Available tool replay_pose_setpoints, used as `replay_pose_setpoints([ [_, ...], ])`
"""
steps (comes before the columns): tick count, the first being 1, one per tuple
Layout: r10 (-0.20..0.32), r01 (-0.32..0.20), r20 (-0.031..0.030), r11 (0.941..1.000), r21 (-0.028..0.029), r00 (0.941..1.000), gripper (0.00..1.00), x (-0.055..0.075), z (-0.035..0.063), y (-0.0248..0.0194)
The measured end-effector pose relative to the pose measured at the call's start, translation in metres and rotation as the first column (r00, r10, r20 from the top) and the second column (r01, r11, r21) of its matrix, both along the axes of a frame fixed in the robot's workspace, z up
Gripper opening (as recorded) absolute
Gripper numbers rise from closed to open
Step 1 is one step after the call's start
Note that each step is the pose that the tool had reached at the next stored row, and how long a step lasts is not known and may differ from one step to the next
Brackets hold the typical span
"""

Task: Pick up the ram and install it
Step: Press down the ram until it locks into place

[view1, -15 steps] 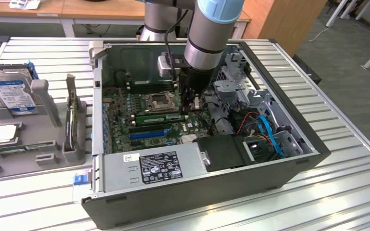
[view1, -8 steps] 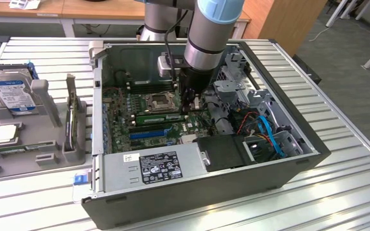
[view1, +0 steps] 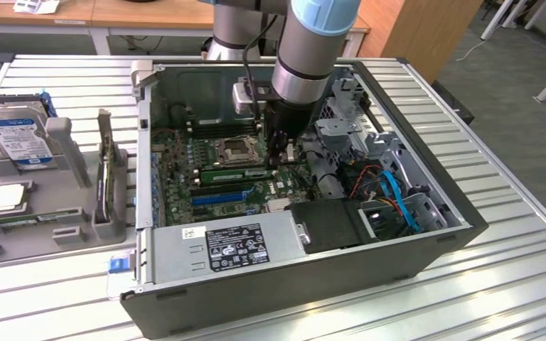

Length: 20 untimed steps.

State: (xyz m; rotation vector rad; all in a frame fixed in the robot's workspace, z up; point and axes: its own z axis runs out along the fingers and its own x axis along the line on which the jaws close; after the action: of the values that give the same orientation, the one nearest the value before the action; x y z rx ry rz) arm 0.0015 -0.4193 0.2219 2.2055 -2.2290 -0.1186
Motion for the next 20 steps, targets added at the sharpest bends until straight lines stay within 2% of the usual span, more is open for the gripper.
replay_pose_setpoints([
  [6, 0.0, 0.0, 0.0001, 1.0, 0.0011, 1.0, 0.1, 0.0, 0.0016, 0.0001],
  [20, 0.0, 0.0, 0.0001, 1.0, 0.0003, 1.0, 0.1, 0.0, 0.0162, 0.0],
])
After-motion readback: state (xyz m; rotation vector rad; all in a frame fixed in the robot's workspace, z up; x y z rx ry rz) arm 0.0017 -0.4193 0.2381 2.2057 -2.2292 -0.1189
